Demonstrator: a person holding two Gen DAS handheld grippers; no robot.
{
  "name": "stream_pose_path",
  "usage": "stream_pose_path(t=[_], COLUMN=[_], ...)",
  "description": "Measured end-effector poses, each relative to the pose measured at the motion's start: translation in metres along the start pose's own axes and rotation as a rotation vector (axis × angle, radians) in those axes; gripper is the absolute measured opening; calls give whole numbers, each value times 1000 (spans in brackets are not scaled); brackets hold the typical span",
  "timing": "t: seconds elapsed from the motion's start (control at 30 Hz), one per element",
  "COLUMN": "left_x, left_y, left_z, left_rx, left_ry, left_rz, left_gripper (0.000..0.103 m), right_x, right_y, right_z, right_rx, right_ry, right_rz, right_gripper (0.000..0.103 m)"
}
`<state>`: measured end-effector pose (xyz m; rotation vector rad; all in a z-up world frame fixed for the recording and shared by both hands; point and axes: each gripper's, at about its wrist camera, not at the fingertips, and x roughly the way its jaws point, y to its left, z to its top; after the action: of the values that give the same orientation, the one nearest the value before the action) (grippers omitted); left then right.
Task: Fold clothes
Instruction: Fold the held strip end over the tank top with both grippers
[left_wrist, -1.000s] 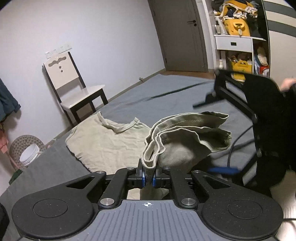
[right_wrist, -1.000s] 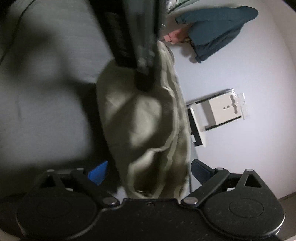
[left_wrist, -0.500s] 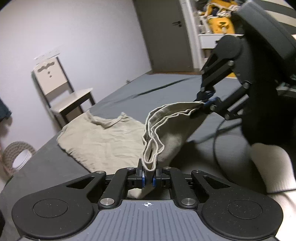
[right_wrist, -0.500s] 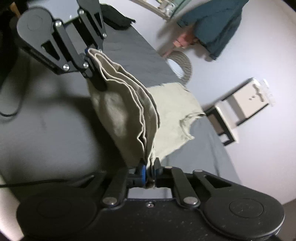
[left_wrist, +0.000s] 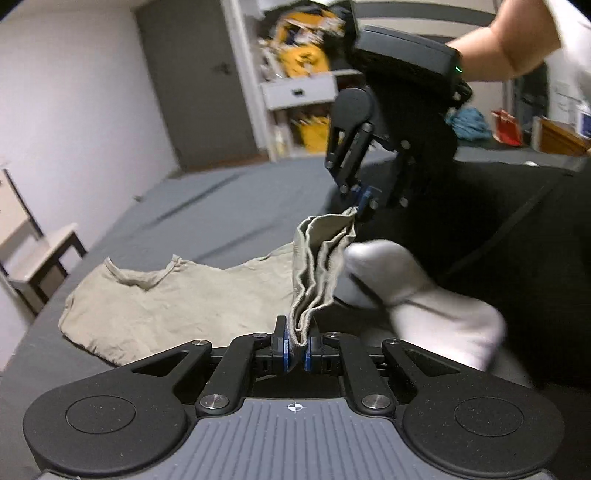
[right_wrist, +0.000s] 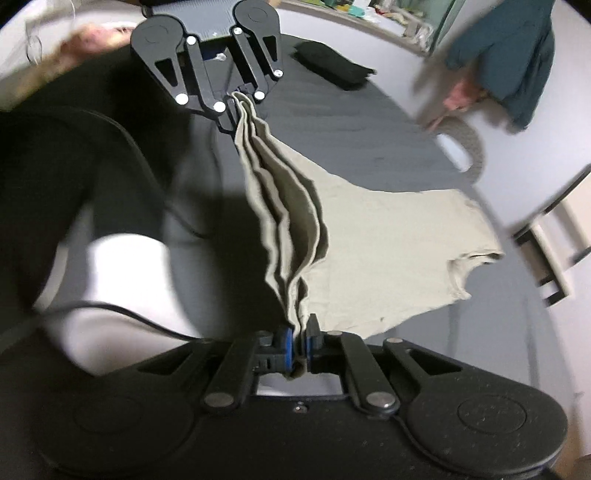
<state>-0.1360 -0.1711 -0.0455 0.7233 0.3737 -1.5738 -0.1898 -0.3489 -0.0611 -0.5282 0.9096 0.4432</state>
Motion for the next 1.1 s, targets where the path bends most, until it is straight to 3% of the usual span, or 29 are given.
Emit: stream_pose_path(t=[0.17,0.33,0.53,0.77,0.9,0.93,1.0,1.1], left_x=[14,41,86,132,140,140,137,130], left_y=[32,95,138,164,167,167,167,168], left_z=[-2,-9,-28,-58,-65,-65,-65,-65], left_rx=[-138,-359,-501,-701,-755,-754,-744,-740], left_ry=[89,51,80,174,187,190,195,210], left_rz=[25,95,170,163,160,165,181,220], left_gripper=[7,7,7,8,8,13,15,18], right_x=[14,39,77,121,124,124,123,119], right_y=[-48,-104,-135,-153,-156,-157,-160,-165], right_z=[8,6,3,-17,-23,-25,-27,-32], right_rx=[239,462,570,713,762,771,786,805], right_ry=[-10,-29,-23,32,19,17,14,1], right_rz=[48,69,30,73,60,51,21,-5], right_gripper=[7,7,7,8,19,21,41,49])
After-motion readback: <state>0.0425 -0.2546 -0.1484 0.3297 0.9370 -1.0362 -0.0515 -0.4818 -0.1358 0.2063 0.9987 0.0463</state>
